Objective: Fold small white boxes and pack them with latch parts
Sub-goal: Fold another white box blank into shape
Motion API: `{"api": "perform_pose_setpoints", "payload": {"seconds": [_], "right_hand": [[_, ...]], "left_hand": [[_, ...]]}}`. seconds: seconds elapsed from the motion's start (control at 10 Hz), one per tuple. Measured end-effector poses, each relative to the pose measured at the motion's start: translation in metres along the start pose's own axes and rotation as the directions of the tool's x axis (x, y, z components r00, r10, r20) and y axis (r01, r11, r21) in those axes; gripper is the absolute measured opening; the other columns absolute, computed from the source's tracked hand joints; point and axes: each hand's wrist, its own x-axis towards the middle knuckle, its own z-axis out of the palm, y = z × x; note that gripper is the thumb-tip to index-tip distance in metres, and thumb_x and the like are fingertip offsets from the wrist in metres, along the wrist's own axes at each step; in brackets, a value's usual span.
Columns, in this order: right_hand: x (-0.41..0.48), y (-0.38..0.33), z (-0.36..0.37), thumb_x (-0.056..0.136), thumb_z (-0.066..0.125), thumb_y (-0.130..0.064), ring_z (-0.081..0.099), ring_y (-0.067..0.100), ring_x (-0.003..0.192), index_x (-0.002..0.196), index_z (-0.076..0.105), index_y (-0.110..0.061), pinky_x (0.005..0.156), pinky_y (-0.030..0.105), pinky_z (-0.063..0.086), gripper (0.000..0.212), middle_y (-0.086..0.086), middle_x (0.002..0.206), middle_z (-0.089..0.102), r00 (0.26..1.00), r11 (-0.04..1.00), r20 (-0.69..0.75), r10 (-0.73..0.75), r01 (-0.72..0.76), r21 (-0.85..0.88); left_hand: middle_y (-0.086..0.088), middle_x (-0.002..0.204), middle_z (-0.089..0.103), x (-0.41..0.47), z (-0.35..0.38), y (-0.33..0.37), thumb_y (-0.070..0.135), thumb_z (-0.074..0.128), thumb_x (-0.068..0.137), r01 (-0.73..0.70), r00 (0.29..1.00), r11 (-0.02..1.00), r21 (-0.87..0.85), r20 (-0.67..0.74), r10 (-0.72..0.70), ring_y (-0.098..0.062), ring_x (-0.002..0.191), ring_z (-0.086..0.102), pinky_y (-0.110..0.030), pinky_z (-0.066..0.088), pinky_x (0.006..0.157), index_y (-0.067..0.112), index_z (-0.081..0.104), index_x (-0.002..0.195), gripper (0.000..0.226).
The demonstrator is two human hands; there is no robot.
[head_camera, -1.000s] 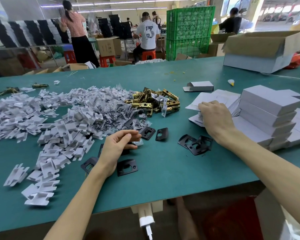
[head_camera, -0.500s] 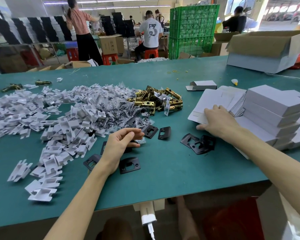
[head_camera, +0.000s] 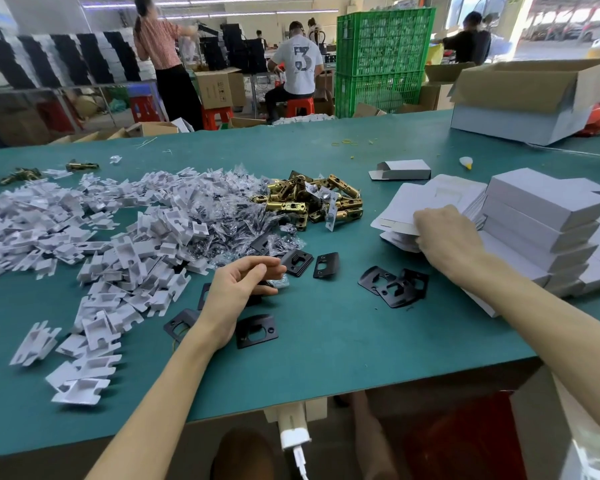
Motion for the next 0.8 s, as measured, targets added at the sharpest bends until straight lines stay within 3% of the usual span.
{"api": "perform_pose_setpoints", "payload": {"seconds": [0.1, 0.2, 0.3, 0.4, 0.5, 0.6, 0.7, 0.8], "right_hand": [[0.002, 0.002, -0.006, 0.096, 0.068, -0.040, 0.043, 0.031, 0.088, 0.092, 0.055, -0.006, 0.066, 0.036, 0.037, 0.037, 0.021, 0.100, 0.062, 0.997, 0.994, 0.083, -0.003, -0.006, 0.108], [0.005, 0.006, -0.015, 0.101, 0.061, -0.035, 0.047, 0.033, 0.087, 0.085, 0.049, -0.010, 0.067, 0.036, 0.038, 0.032, 0.024, 0.102, 0.061, 0.997, 0.979, 0.079, -0.001, -0.015, 0.202], [0.005, 0.004, -0.022, 0.101, 0.056, -0.018, 0.050, 0.034, 0.087, 0.070, 0.041, -0.019, 0.064, 0.038, 0.037, 0.034, 0.022, 0.098, 0.061, 1.000, 0.954, 0.008, -0.021, 0.018, 0.299], [0.000, -0.007, -0.023, 0.096, 0.053, -0.005, 0.049, 0.036, 0.083, 0.081, 0.044, -0.014, 0.070, 0.044, 0.047, 0.020, 0.024, 0.098, 0.060, 0.999, 0.958, -0.038, -0.028, 0.037, 0.284], [-0.010, -0.019, -0.016, 0.093, 0.047, 0.009, 0.038, 0.029, 0.082, 0.086, 0.043, -0.011, 0.066, 0.042, 0.041, 0.021, 0.022, 0.101, 0.060, 0.984, 0.943, -0.179, -0.026, 0.084, 0.321], [-0.024, -0.039, -0.006, 0.086, 0.038, 0.020, 0.049, 0.033, 0.117, 0.117, 0.056, -0.002, 0.090, 0.051, 0.050, 0.041, 0.019, 0.132, 0.059, 0.956, 0.900, -0.254, -0.146, 0.235, 0.366], [-0.041, -0.070, 0.005, 0.083, 0.039, 0.024, 0.033, 0.027, 0.149, 0.151, 0.041, 0.002, 0.121, 0.042, 0.032, 0.071, 0.015, 0.159, 0.041, 0.914, 0.827, -0.283, -0.290, 0.388, 0.406], [-0.056, -0.101, 0.017, 0.091, 0.042, 0.021, 0.022, 0.018, 0.155, 0.156, 0.035, -0.004, 0.126, 0.025, 0.012, 0.071, 0.008, 0.164, 0.032, 0.884, 0.698, -0.300, -0.359, 0.467, 0.543]], "left_hand": [[-0.010, 0.107, 0.080, 0.000, 0.000, 0.000, 0.003, 0.050, 0.107, 0.001, 1.000, 1.000, 0.006, -0.001, -0.001, -0.023, 0.106, 0.075, -0.025, 0.061, 0.077, 0.004, 0.073, 0.116, 0.025], [-0.010, 0.107, 0.080, -0.001, 0.000, 0.001, 0.002, 0.050, 0.107, 0.003, 1.000, 1.000, 0.008, -0.004, -0.003, -0.023, 0.106, 0.075, -0.025, 0.061, 0.077, 0.004, 0.073, 0.116, 0.025], [-0.010, 0.107, 0.080, -0.001, 0.000, 0.003, 0.002, 0.050, 0.107, 0.004, 1.000, 1.000, 0.009, -0.007, -0.004, -0.023, 0.106, 0.075, -0.026, 0.062, 0.077, 0.004, 0.073, 0.116, 0.025], [-0.010, 0.107, 0.079, -0.001, 0.001, 0.003, 0.002, 0.050, 0.107, 0.002, 1.000, 1.000, 0.013, -0.009, -0.002, -0.023, 0.106, 0.075, -0.026, 0.062, 0.077, 0.003, 0.073, 0.116, 0.024], [-0.011, 0.107, 0.079, 0.000, 0.000, 0.002, 0.002, 0.051, 0.107, 0.004, 1.000, 1.000, 0.011, -0.012, -0.004, -0.024, 0.106, 0.075, -0.026, 0.062, 0.077, 0.002, 0.073, 0.116, 0.024], [-0.011, 0.106, 0.079, 0.001, -0.001, 0.002, 0.003, 0.050, 0.107, 0.011, 1.000, 1.000, 0.024, -0.010, -0.011, -0.025, 0.106, 0.075, -0.027, 0.062, 0.077, 0.003, 0.073, 0.116, 0.025], [-0.012, 0.109, 0.079, 0.000, 0.001, 0.003, 0.006, 0.049, 0.108, 0.001, 1.000, 1.000, 0.011, -0.009, -0.001, -0.027, 0.108, 0.074, -0.028, 0.062, 0.077, 0.003, 0.073, 0.118, 0.026], [-0.015, 0.119, 0.076, -0.001, 0.002, 0.009, 0.023, 0.045, 0.111, 0.016, 1.000, 0.989, -0.150, -0.024, -0.020, -0.030, 0.110, 0.073, -0.033, 0.062, 0.081, 0.002, 0.068, 0.126, 0.035]]}}
